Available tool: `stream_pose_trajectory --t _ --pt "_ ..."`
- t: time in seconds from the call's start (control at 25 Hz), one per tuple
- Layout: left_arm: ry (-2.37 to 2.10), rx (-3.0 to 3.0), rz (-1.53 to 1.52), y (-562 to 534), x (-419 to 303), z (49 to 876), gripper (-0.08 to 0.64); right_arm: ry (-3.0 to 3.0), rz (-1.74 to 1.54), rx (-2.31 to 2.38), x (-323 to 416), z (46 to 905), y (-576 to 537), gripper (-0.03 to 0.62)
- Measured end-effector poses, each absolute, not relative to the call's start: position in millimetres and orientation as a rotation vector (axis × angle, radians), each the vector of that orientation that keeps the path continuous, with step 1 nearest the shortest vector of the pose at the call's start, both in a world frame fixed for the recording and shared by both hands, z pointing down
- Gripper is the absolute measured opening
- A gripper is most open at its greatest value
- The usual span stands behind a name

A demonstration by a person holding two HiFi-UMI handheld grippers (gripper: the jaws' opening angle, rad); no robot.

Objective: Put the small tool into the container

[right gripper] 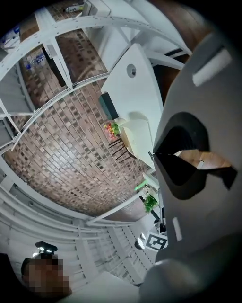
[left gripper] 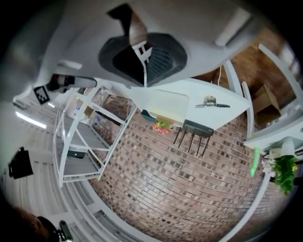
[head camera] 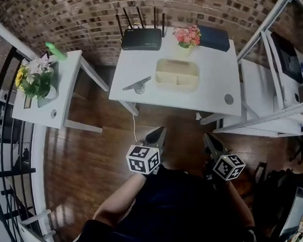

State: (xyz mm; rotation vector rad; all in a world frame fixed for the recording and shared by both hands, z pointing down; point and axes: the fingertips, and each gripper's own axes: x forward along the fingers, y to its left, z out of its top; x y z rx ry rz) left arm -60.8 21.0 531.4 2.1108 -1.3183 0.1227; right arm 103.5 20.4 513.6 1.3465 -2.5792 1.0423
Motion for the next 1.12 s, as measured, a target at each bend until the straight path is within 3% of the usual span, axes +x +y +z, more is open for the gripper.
stream_pose_trajectory --t 0.2,0.4,0.64,1.12 --pt "-1.425 2.192 0.317 -45 -141 557 0.063 -2.554 1.02 1.358 51 510 -24 0.011" --pt "-1.555 2.315 0.727 -95 -197 601 0.087 -2.52 1.02 1.346 24 510 -44 0.011" --pt "-1.528 2.313 1.093 -135 -216 645 0.127 -2.544 1.025 1.307 19 511 -69 0.011" --pt "-1.416 2.252 1.607 -166 -214 692 0.133 -2.601 1.037 1.351 61 501 -106 0.011"
